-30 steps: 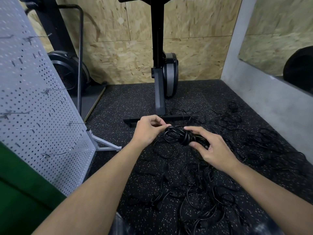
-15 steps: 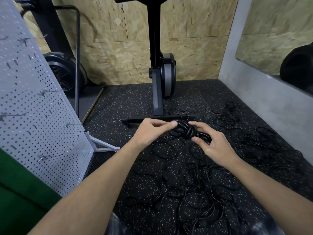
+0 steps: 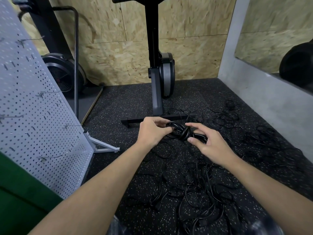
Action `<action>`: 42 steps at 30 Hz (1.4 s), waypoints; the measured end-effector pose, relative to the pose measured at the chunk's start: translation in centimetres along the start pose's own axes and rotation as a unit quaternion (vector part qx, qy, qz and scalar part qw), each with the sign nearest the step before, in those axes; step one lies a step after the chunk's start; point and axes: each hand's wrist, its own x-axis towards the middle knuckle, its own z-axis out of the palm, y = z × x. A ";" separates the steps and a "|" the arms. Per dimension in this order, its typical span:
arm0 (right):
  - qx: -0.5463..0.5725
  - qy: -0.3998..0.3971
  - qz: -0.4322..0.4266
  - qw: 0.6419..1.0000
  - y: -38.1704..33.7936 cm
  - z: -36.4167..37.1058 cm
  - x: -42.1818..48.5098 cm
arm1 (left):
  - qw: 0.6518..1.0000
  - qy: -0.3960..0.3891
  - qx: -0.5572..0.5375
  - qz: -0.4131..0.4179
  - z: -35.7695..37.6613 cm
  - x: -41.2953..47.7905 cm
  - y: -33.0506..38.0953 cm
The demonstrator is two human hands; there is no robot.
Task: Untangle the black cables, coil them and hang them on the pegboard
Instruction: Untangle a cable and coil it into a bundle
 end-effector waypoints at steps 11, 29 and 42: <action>-0.024 0.027 0.027 0.999 -0.2 0.2 -0.2 | 0.995 -0.018 -0.077 -0.060 0.4 0.1 -0.1; -0.026 0.065 0.035 0.997 -0.4 1.4 -0.4 | 0.986 -0.036 -0.137 -0.088 0.6 -0.1 0.2; 0.037 0.031 0.054 0.997 0.0 0.9 0.1 | 0.966 -0.065 -0.221 -0.114 0.3 0.0 0.4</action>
